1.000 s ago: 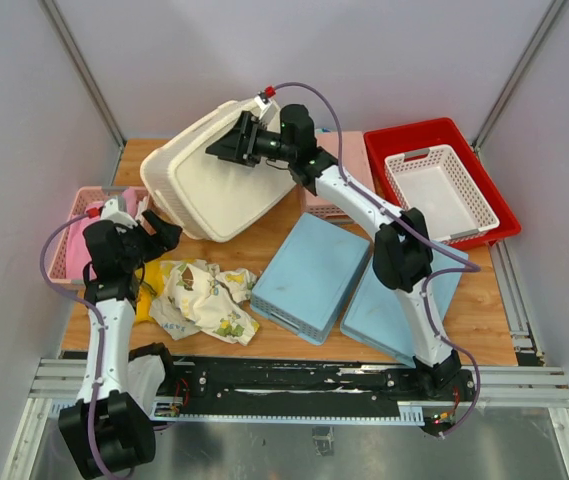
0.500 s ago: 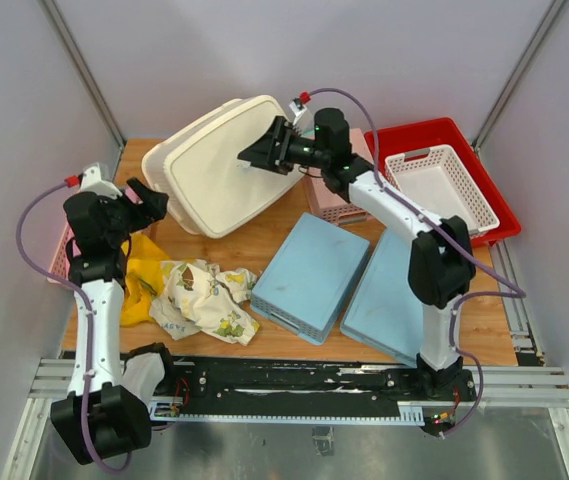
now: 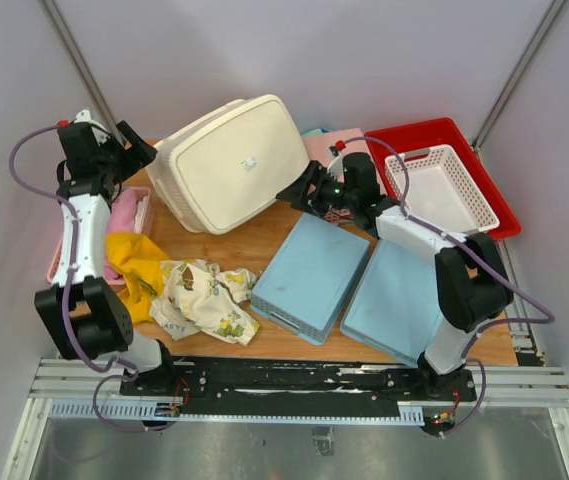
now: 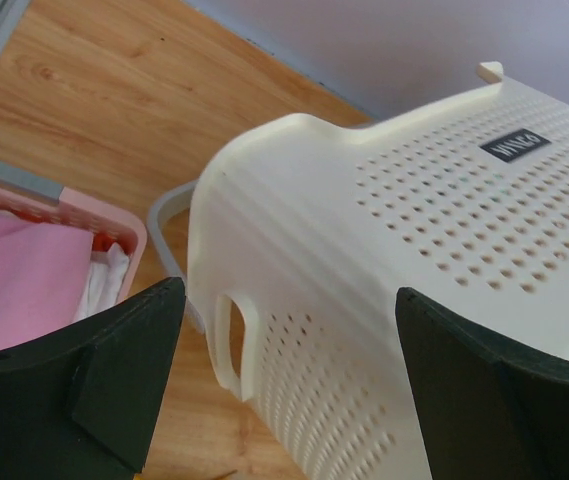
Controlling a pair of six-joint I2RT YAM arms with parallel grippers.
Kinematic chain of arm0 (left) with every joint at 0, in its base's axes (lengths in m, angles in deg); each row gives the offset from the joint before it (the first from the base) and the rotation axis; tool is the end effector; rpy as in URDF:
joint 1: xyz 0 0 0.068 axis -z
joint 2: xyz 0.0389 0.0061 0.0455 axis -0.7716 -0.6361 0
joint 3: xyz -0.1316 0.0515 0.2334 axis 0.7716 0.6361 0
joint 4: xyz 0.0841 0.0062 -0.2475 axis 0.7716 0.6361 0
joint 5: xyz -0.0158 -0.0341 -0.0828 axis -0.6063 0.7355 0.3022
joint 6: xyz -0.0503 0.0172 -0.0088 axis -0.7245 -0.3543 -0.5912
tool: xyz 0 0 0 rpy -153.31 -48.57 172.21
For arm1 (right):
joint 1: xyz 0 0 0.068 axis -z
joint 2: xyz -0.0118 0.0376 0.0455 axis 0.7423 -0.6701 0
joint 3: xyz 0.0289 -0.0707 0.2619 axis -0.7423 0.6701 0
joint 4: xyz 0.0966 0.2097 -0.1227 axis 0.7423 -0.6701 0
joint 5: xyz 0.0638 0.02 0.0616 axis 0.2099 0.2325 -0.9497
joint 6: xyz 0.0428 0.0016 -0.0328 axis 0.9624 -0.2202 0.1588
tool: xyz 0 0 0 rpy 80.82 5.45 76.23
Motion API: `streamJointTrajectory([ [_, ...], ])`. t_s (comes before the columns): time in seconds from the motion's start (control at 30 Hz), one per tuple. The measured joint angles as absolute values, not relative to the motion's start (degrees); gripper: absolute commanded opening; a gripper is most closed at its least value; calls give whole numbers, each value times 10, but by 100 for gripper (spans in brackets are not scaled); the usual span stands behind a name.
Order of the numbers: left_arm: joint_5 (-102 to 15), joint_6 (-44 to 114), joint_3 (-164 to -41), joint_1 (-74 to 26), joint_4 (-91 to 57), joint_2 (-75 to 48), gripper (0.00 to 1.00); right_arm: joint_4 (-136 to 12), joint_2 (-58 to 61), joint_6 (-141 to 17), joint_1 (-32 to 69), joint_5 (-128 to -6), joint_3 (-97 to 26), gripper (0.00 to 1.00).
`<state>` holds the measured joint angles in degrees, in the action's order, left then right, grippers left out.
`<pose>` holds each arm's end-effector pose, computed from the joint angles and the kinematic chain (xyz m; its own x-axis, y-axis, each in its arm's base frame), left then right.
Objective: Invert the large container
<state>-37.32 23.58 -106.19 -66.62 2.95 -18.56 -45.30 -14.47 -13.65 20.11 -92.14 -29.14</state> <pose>0.3161 0.0823 0.3703 -0.3256 -0.4846 -0.8119 -0.1908 0.8747 -0.4456 0.3441 0.2033 0.2901 -0.8118 0.3516 -0.4663 -0.3378 0.3687 0.8660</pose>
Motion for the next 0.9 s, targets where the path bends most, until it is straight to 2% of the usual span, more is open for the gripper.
streamJointTrajectory([
  [0.27, -332, 227, -1185, -671, 39, -356, 89, -379, -235, -73, 201, -951, -280, 69],
  [0.43, -279, 225, -1208, -672, 32, -414, 89, -323, -279, -38, 198, -960, -293, 69],
  [0.6, -226, 213, -1184, -677, 3, -410, 88, -282, -311, -12, 198, -966, -306, 69],
  [0.9, -183, 164, -1021, -677, -108, -309, 90, -308, -331, -12, 206, -962, -339, 69],
])
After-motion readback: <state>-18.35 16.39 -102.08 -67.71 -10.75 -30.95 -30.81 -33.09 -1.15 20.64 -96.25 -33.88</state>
